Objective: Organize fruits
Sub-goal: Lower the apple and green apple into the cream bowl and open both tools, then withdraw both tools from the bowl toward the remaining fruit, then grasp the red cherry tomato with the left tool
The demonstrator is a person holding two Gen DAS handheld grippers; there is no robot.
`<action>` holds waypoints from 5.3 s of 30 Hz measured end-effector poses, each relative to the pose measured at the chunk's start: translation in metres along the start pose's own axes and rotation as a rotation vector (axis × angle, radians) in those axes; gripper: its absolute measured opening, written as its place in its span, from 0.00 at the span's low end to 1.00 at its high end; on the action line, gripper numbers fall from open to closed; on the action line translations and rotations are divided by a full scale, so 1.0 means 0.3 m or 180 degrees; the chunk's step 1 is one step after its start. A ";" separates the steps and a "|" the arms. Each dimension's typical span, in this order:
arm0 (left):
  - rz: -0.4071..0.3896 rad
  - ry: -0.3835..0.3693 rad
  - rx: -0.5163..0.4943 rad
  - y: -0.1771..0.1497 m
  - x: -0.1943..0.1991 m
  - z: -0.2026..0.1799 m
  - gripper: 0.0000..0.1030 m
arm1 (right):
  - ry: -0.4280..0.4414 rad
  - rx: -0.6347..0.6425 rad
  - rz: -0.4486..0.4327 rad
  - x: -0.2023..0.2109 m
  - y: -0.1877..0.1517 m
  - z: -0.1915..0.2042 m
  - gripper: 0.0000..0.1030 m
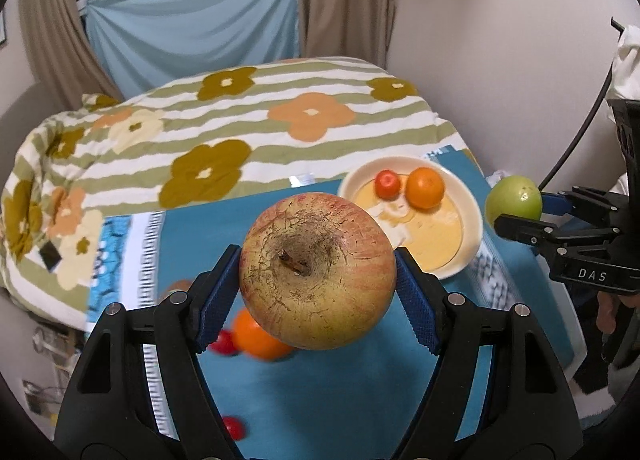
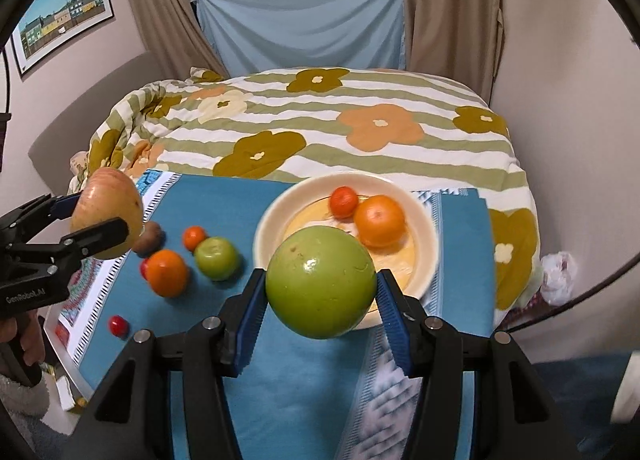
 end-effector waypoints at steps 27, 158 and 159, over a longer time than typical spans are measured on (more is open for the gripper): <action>0.0618 -0.0148 -0.0137 0.047 -0.482 -0.353 0.77 | 0.0307 0.0086 0.0280 -0.181 0.082 -0.302 0.49; 0.0716 -0.0170 0.0360 -0.723 -0.057 0.227 0.37 | 0.0408 0.0528 0.0432 -0.421 -0.303 0.579 0.82; 0.0721 -0.0152 0.0363 -0.723 -0.059 0.235 0.37 | 0.0419 0.0544 0.0449 -0.431 -0.302 0.584 0.75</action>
Point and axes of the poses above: each gripper's, at about its wrist camera, not at the fingertips, and x roughly against the way its jaws point, z to its left, y to its top, the point moved 8 cm from there along -x, roughly the way its jaws point, and after that the axes turned 13 degrees about -x, right-handed, at the moved point
